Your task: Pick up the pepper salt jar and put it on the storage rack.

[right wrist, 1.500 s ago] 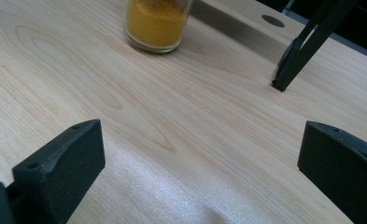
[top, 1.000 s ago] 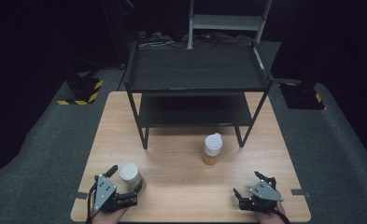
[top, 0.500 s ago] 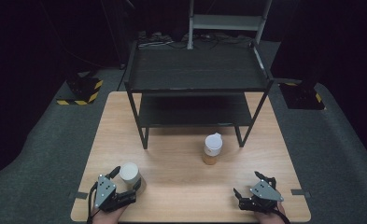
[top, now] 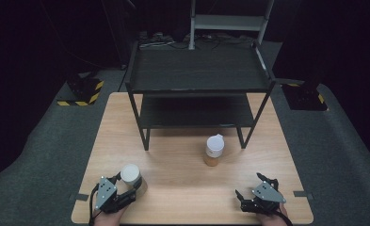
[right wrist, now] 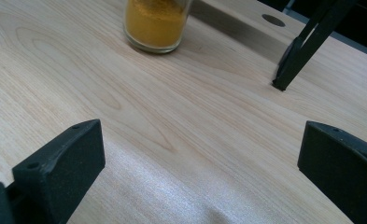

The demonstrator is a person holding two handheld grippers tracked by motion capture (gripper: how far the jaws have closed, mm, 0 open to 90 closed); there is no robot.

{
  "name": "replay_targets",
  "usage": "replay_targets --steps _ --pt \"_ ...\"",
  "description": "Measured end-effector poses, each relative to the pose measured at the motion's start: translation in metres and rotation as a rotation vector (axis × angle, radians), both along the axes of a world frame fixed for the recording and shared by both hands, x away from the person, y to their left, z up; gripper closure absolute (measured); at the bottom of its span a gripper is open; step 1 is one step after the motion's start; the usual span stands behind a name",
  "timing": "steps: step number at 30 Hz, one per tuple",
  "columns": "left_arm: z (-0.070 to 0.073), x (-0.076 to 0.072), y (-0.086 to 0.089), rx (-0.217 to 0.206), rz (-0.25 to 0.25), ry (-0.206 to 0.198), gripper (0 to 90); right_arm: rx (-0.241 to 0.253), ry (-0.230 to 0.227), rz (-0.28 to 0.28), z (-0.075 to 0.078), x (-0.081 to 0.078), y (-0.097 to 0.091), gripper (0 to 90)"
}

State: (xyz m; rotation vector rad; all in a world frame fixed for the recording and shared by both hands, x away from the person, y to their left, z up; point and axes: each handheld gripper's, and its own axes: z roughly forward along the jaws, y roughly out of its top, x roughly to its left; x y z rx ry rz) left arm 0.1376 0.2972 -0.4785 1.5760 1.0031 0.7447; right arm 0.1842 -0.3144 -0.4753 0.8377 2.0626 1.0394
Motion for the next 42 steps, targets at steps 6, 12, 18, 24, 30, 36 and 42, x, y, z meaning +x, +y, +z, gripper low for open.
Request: replay_targets --steps 6,12,18,24,30,36,42 --pt "0.002 0.000 -0.001 0.005 0.004 0.003 34.2 -0.002 -0.001 0.002 0.000 0.000 0.000 0.0" --pt "0.007 0.002 -0.002 -0.004 0.012 0.021 34.2 -0.003 0.001 0.002 0.000 0.000 0.000 0.0" --pt "0.014 0.004 -0.003 -0.005 0.011 0.005 34.2 -0.003 0.004 0.003 0.001 0.001 0.000 0.0" --pt "0.022 0.008 -0.008 -0.015 0.002 -0.014 34.2 -0.003 0.003 0.003 0.001 0.001 0.000 0.0" --pt "0.032 0.015 -0.015 -0.006 -0.017 -0.027 34.2 0.000 0.003 0.006 0.000 0.001 -0.001 0.0" --pt "0.039 0.020 -0.022 -0.012 -0.026 -0.048 34.1 0.001 0.004 0.006 0.000 0.001 -0.001 0.0" --pt "0.048 0.025 -0.028 -0.019 -0.042 -0.066 34.1 0.001 0.004 0.006 0.000 0.001 -0.001 0.0"
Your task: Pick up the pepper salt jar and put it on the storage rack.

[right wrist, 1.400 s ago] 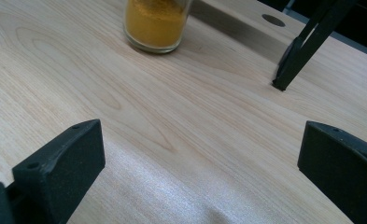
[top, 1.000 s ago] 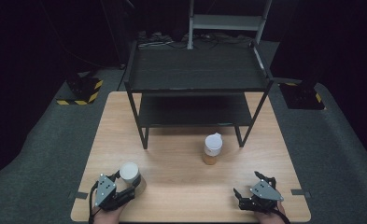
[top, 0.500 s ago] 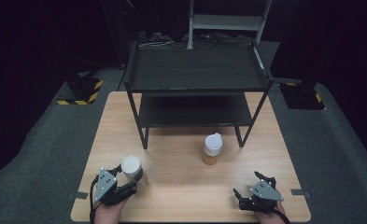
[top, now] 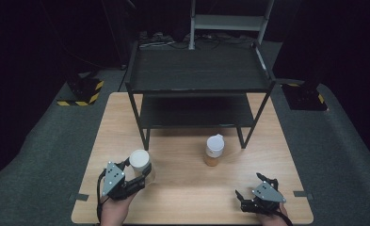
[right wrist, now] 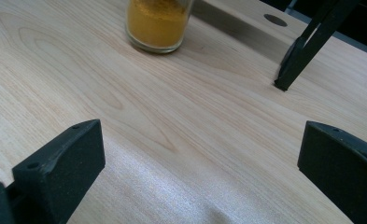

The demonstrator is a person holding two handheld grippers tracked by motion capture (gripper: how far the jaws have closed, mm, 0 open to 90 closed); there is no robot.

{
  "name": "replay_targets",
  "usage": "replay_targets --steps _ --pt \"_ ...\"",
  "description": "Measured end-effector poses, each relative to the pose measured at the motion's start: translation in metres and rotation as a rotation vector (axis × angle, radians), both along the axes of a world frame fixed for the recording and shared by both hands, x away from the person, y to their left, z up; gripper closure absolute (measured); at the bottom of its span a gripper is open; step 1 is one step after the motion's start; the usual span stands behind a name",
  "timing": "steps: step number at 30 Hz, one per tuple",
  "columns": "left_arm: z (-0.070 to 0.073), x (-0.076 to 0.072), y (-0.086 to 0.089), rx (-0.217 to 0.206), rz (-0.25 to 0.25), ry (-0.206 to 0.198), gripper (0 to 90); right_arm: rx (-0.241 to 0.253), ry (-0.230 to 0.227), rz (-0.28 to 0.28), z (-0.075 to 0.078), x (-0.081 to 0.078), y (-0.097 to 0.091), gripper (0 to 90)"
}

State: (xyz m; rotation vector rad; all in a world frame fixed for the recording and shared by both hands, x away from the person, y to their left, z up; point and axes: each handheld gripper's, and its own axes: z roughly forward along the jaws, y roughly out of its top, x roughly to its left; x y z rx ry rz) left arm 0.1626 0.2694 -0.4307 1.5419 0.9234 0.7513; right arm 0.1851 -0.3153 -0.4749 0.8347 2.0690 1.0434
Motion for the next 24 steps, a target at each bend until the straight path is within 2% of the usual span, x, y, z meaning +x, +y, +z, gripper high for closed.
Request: replay_targets --steps 10,24 --pt "0.016 0.008 -0.008 -0.009 -0.020 -0.025 34.1 0.001 -0.001 0.002 0.000 0.000 -0.001 0.0" --pt "0.042 0.019 -0.021 0.003 -0.048 -0.060 33.8 0.003 0.000 0.005 0.000 0.000 -0.001 0.0"
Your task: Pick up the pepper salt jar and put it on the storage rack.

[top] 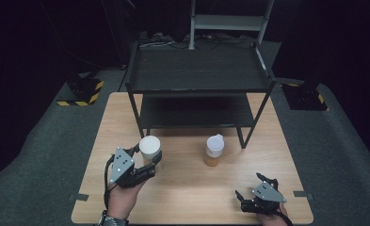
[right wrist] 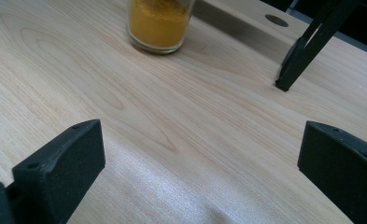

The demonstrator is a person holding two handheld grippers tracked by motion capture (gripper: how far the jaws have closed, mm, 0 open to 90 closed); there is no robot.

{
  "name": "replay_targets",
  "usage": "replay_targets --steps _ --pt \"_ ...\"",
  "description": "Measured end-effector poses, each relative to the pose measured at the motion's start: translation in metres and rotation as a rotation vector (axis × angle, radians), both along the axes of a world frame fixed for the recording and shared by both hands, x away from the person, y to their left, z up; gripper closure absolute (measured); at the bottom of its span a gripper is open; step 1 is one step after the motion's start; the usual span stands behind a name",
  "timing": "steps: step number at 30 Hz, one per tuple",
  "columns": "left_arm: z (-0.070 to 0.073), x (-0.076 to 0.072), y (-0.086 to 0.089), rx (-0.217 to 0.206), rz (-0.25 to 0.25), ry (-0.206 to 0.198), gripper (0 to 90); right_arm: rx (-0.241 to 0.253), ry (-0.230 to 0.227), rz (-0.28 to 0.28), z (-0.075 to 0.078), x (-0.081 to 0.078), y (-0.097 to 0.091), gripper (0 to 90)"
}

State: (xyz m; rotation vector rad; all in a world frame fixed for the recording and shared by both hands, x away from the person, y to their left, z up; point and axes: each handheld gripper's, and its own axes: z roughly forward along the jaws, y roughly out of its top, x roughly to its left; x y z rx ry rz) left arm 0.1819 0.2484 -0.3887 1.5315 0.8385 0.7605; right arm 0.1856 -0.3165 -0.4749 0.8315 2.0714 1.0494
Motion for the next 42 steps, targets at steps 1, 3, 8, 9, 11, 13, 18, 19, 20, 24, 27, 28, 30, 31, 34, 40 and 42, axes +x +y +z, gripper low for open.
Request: replay_targets --steps 1,3,8,9,11,13,18,19,20,24,27,28,30,31,34,40,42 --pt "0.002 0.001 0.000 -0.006 -0.004 -0.001 33.8 0.000 0.000 0.000 0.000 0.000 0.000 0.0" --pt "0.006 0.002 -0.001 -0.008 -0.008 -0.008 33.7 -0.001 0.001 0.001 0.000 0.000 0.000 0.0" --pt "0.015 0.005 -0.005 0.000 -0.014 -0.027 33.6 -0.002 0.002 0.001 0.000 0.000 0.000 0.0" --pt "0.017 0.006 -0.006 0.001 -0.016 -0.030 33.6 -0.001 0.002 0.001 0.000 0.000 0.000 0.0" --pt "0.021 0.007 -0.008 0.004 -0.017 -0.036 33.6 0.000 0.001 0.000 0.000 0.000 0.000 0.0" --pt "0.025 0.009 -0.010 0.005 -0.020 -0.045 33.6 0.000 0.001 0.000 0.000 0.000 0.000 0.0" --pt "0.035 0.011 -0.014 0.011 -0.027 -0.062 33.6 0.001 0.001 0.001 0.000 0.000 0.000 0.0" --pt "0.037 0.012 -0.015 0.013 -0.029 -0.066 33.6 0.001 0.001 0.001 0.000 0.000 0.000 0.0" --pt "0.043 0.013 -0.016 0.015 -0.030 -0.074 33.6 0.002 0.001 0.001 0.000 0.000 -0.001 0.0" --pt "0.052 0.015 -0.019 0.017 -0.035 -0.090 33.6 0.004 0.001 0.002 0.000 0.000 -0.001 0.0" --pt "0.061 0.016 -0.021 0.019 -0.037 -0.108 33.6 0.006 0.002 0.003 0.000 0.000 -0.001 0.0" --pt "0.063 0.016 -0.022 0.018 -0.037 -0.111 33.6 0.006 0.002 0.003 0.000 0.000 -0.001 0.0" --pt "0.069 0.017 -0.023 0.019 -0.037 -0.125 33.6 0.006 0.002 0.003 0.000 0.000 -0.001 0.0" --pt "0.072 0.017 -0.024 0.018 -0.037 -0.131 33.5 0.006 0.002 0.003 0.000 0.000 -0.002 0.0" --pt "0.081 0.018 -0.024 0.019 -0.039 -0.147 33.5 0.008 0.002 0.003 0.000 0.000 -0.002 0.0" --pt "0.098 0.019 -0.026 0.028 -0.042 -0.177 33.6 0.009 0.001 0.003 0.000 0.000 -0.002 0.0" --pt "0.108 0.020 -0.027 0.025 -0.042 -0.191 33.5 0.010 0.002 0.003 0.000 0.000 -0.002 0.0"
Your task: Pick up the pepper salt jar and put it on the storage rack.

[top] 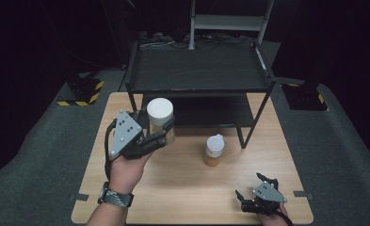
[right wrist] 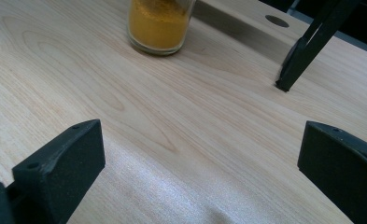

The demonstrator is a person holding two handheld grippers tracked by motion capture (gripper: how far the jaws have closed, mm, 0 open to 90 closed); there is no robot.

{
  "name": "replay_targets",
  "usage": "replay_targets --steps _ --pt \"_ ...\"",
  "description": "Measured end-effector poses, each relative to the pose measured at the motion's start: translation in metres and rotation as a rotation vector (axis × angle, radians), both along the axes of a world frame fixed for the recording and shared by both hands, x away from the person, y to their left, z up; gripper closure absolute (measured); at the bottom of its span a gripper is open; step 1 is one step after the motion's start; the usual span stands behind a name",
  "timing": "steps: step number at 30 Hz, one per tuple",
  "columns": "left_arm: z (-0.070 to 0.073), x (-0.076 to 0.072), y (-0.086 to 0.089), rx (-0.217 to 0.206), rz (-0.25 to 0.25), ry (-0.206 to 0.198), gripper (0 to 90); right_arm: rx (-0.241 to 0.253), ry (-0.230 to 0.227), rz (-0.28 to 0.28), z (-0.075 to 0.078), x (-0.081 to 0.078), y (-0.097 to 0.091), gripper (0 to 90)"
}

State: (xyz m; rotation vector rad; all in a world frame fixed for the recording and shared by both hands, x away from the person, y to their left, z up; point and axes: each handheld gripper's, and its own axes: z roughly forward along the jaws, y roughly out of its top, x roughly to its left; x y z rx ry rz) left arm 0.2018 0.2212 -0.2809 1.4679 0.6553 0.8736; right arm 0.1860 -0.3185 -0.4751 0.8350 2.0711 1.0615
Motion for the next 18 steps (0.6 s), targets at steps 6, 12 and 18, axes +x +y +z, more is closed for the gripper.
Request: replay_targets --steps 6,12,18 --pt "0.017 0.003 -0.001 -0.021 -0.006 -0.014 33.5 0.003 0.001 -0.002 0.000 0.000 0.000 0.0" --pt "0.030 0.005 -0.003 -0.029 -0.002 -0.034 33.5 0.005 0.001 -0.002 0.000 0.000 -0.001 0.0" --pt "0.039 0.010 -0.006 -0.019 0.011 -0.038 33.5 0.008 0.002 -0.002 0.000 0.000 -0.001 0.0"
